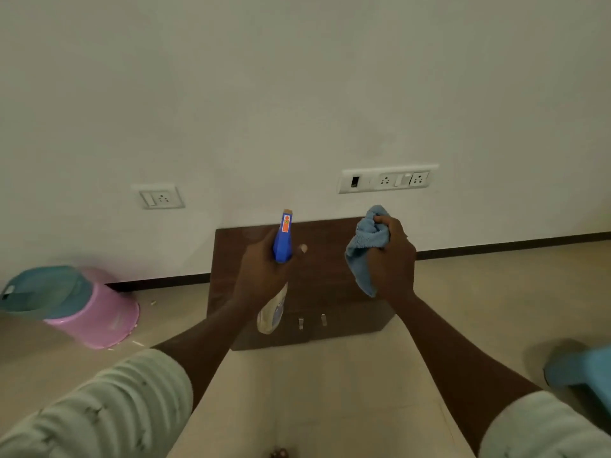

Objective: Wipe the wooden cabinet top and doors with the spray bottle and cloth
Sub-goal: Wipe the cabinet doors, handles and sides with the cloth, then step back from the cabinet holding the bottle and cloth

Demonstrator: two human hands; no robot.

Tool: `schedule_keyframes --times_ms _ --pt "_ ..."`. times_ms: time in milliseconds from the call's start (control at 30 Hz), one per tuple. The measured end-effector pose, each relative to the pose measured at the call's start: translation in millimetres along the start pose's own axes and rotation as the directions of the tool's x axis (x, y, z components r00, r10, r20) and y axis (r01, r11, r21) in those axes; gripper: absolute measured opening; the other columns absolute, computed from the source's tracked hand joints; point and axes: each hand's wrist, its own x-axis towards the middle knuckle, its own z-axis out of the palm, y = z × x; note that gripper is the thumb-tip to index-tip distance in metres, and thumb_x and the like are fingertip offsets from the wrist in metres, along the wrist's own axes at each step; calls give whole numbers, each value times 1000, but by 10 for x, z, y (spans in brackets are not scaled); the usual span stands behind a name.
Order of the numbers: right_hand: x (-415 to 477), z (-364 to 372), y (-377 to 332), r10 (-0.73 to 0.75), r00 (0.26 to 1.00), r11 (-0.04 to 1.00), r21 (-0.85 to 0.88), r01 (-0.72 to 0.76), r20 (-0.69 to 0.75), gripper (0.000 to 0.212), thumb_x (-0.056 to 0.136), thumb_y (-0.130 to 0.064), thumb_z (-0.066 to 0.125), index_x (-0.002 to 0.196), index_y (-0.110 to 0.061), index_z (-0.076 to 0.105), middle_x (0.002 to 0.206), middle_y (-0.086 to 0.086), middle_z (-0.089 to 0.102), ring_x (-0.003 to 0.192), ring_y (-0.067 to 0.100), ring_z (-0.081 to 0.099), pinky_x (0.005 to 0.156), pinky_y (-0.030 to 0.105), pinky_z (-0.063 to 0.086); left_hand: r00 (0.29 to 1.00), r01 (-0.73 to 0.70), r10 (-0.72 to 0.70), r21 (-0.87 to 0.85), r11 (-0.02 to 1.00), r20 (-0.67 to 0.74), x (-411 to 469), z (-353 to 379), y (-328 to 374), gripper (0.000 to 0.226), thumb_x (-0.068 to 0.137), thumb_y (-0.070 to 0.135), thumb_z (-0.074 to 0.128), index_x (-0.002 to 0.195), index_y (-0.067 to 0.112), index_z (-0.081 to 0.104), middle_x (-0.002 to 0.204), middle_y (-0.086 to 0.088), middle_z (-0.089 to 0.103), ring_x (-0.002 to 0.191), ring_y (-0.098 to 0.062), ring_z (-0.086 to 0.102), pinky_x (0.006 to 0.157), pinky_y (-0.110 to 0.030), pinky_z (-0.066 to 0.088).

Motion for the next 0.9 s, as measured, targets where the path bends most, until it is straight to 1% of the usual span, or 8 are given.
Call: schedule_keyframes --times_ms 100,167,233,400,500,700,767,900 --pt "43 -127 -314 -52 996 994 89 58 -66 32 85 -16 50 116 -23 53 92 -8 59 81 11 57 72 30 49 998 -40 42 38 998 -54 184 -150 228 34 83 50 64 81 19 50 63 -5 56 56 -19 55 59 -29 49" --pt "29 -151 -485 -107 986 971 201 131 -127 31 85 -29 47 108 -11 58 92 -2 60 84 13 58 80 32 50 996 -62 66 61 996 -63 245 -235 355 33 83 47 65 85 17 51 64 -5 58 53 -13 53 55 -18 46" --pt "45 -179 -693 -95 989 962 245 121 -115 37 83 -36 46 108 -11 57 92 -1 61 84 14 59 81 31 49 995 -52 57 56 997 -80 290 -382 518 35 82 45 66 90 13 54 64 -6 59 52 -10 51 55 -15 45" --pt "239 -83 -1270 -100 986 929 343 141 -134 29 83 -34 48 104 -17 56 95 -3 63 90 5 63 81 22 49 992 -38 51 116 993 -112 508 -755 654 40 80 52 64 90 15 54 63 -5 59 54 -20 56 60 -27 51" --pt "342 209 -1573 -104 983 962 236 137 -149 21 88 -18 55 109 -22 56 97 -5 64 89 2 62 79 31 50 988 -35 51 109 993 -146 661 -1102 561 42 79 54 64 90 14 55 62 -6 58 55 -23 57 61 -29 52" --pt "380 1233 -2069 -108 984 993 32 113 -141 38 80 -11 60 117 -17 51 106 -2 57 94 14 56 80 29 49 983 33 -16 91 995 -181 909 -1907 -90 47 77 58 64 93 14 56 65 -8 61 58 -25 59 59 -26 51" --pt "408 1807 -2204 -114 990 994 -8 113 -85 33 80 -10 59 112 -18 57 104 -2 55 93 13 53 80 26 45 981 72 -55 86 994 -184 958 -2309 -542 47 76 60 64 93 17 55 60 -1 57 53 -19 55 58 -27 49" --pt "488 2951 -2310 -68 997 997 -20 69 44 21 83 -31 45 86 -27 65 90 1 65 87 14 64 74 38 56 970 155 -135 85 984 -204 967 -3171 -1335 49 74 62 64 99 20 55 63 3 58 55 -14 54 61 -26 50"
